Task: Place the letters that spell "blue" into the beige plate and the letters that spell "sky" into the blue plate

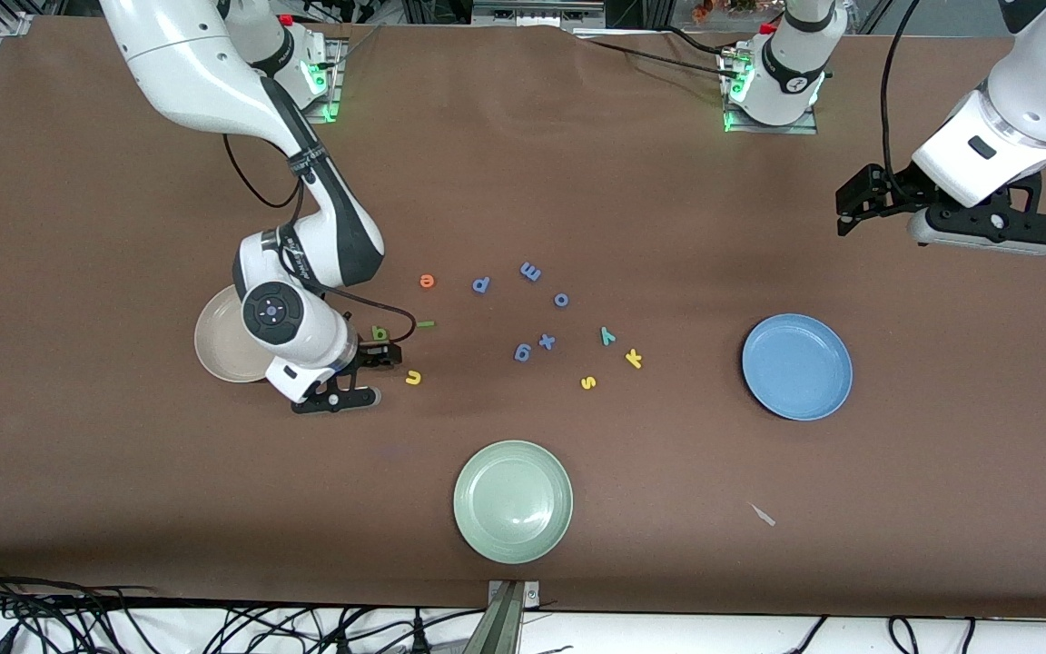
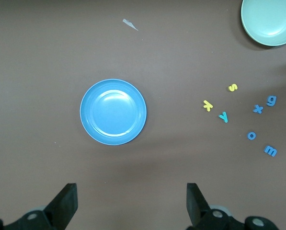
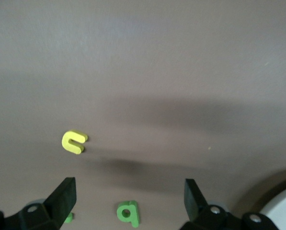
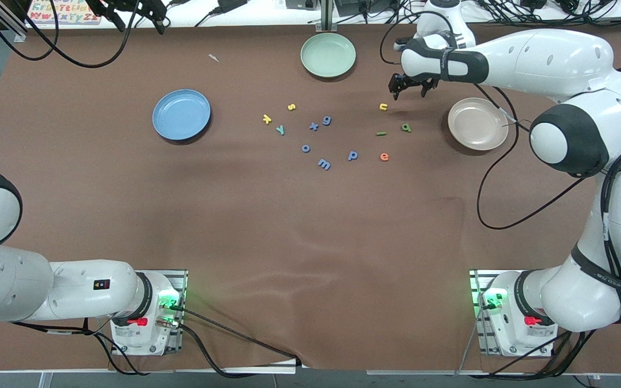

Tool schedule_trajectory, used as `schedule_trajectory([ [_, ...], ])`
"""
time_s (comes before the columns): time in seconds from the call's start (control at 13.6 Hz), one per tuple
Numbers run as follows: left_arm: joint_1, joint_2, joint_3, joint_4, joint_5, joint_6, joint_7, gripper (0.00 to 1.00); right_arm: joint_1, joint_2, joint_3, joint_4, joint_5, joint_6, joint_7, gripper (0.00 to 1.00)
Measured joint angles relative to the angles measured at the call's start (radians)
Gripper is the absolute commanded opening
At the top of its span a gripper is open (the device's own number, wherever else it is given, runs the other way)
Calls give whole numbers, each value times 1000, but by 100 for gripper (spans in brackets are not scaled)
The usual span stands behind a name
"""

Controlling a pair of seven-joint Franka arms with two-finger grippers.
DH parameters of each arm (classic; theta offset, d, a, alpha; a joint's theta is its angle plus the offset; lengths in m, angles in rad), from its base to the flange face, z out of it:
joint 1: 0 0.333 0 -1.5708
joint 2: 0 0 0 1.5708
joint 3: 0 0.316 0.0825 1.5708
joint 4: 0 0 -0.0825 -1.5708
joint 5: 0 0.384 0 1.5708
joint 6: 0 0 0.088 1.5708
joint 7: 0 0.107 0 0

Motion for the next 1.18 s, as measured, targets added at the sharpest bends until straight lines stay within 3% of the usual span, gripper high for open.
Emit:
schedule_trajectory([
  [0.29,-5,76,-1,-2,0,-1,0,100,2,-17,19,-116,19,110,1,100],
  [0.51,-18,223,-3,10,0,17,0,100,2,-42,29,-197,19,150,0,99],
  [0.81,-75,495,-4,172,0,86,-105,100,2,-70,30,-249,19,152,-3,83],
  [1.18,-168,657,-5,223,0,243,-379,100,2,-70,30,-264,19,165,-4,73],
])
